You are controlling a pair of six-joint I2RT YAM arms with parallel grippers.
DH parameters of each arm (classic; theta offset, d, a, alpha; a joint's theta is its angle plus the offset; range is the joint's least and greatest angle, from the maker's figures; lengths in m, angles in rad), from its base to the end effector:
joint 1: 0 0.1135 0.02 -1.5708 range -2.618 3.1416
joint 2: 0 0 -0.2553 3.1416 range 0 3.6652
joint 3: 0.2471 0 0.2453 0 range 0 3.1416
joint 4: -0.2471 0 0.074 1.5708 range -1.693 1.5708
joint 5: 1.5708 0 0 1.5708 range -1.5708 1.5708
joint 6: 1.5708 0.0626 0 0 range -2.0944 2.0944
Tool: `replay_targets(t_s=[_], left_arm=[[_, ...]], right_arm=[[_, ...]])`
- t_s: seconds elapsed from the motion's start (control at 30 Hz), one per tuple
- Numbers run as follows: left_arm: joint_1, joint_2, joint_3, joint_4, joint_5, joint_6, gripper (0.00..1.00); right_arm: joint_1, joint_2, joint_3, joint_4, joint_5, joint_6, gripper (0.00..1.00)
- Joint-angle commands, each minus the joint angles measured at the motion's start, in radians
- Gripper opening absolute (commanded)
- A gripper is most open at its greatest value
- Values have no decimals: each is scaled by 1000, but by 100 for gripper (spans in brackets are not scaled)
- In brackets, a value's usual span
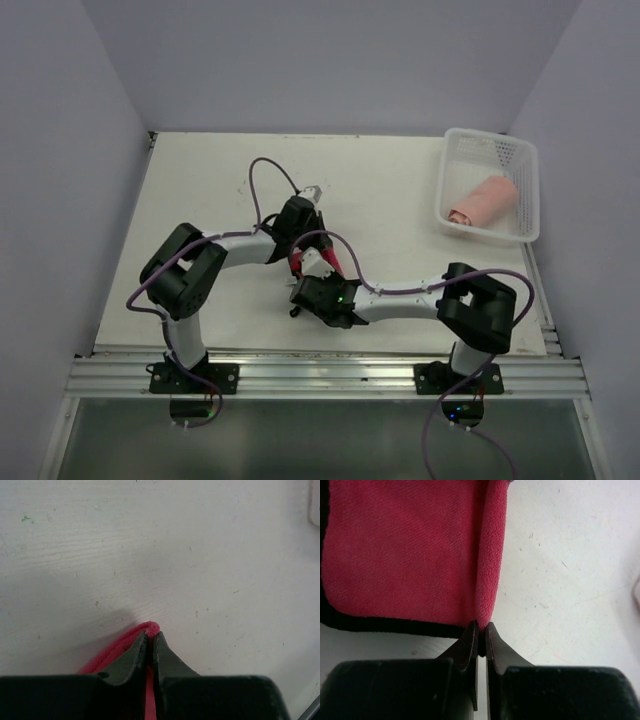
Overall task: Roll the towels
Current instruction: Roll the towel
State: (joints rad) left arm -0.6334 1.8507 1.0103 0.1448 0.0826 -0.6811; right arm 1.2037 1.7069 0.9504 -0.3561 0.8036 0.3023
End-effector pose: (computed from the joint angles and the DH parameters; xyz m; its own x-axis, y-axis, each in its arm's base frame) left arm 0.3182 -0.2401 0.1343 -0.8048 -0.1875 -0.5631 0.1727 0.8337 -0.5244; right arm 0.1572 0.2832 0.1415 -0.4662 -0.6365 -0.6145 -0.4136 0.7708 -0.4846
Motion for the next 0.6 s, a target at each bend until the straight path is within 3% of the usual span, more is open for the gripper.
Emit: replay_targets(t_s=[0.0, 0.57], left_arm=[[57, -31, -12, 160, -89, 6, 0], [81, -10, -76, 193, -50, 25, 0]], right_arm=[[59, 63, 62, -158, 77, -38, 0], [169, 322, 208, -262, 114, -180, 0]])
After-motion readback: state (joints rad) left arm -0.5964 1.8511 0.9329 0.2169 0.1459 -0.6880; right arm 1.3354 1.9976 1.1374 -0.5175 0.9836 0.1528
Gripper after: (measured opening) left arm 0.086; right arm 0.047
